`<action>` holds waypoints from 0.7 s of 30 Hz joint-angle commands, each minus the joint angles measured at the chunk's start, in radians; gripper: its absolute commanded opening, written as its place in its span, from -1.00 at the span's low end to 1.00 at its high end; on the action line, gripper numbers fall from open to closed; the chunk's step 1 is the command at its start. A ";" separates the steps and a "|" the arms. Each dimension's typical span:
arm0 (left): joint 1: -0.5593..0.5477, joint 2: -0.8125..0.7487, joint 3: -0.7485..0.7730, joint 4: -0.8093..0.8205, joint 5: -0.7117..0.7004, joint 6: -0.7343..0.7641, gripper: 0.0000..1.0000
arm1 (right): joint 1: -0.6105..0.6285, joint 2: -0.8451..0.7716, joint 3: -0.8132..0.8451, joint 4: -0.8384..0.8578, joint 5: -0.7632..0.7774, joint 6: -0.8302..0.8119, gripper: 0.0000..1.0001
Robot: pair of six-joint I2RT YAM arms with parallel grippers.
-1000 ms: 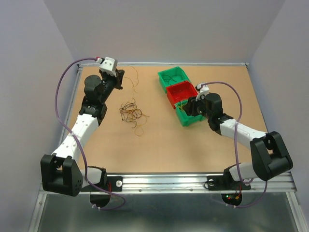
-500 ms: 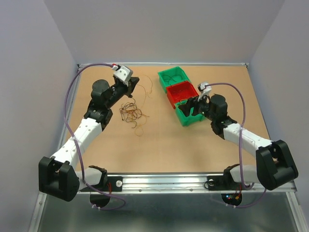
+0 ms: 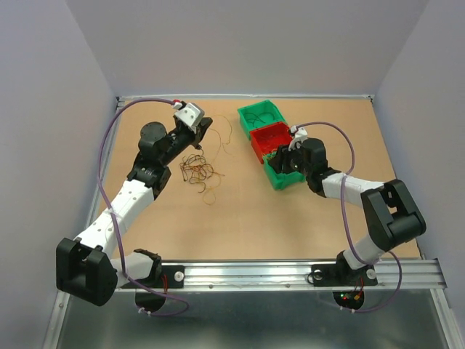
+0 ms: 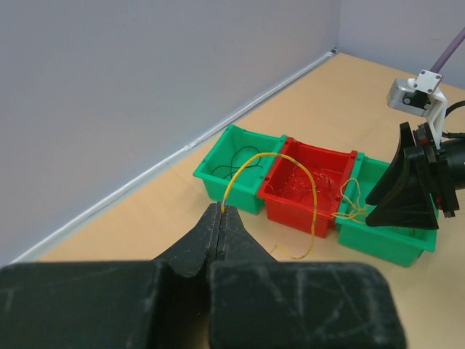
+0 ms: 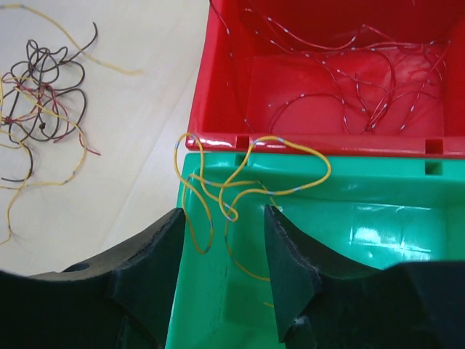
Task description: Untangle the cables
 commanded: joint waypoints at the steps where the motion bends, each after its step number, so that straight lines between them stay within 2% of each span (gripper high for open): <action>1: -0.009 -0.034 -0.006 0.047 -0.010 0.018 -1.00 | -0.002 0.021 0.081 0.056 0.011 0.025 0.08; 3: -0.011 -0.032 -0.006 0.047 -0.017 0.021 -1.00 | -0.002 0.031 0.087 0.056 0.018 0.032 0.03; 7: -0.014 -0.029 -0.006 0.047 -0.023 0.024 -1.00 | -0.002 0.044 0.092 0.054 0.038 0.038 -0.42; 9: -0.015 -0.029 -0.006 0.047 -0.031 0.025 -1.00 | -0.002 0.048 0.099 0.042 0.037 0.032 -0.55; 12: -0.017 -0.029 -0.006 0.046 -0.036 0.027 -1.00 | -0.002 0.061 0.119 -0.001 0.029 0.022 -0.94; 13: -0.017 -0.029 -0.006 0.047 -0.036 0.025 -1.00 | -0.002 0.062 0.126 -0.042 0.035 0.018 -0.99; 21: -0.023 -0.022 -0.004 0.047 -0.043 0.030 -1.00 | -0.002 0.045 0.152 -0.200 0.152 -0.029 -0.99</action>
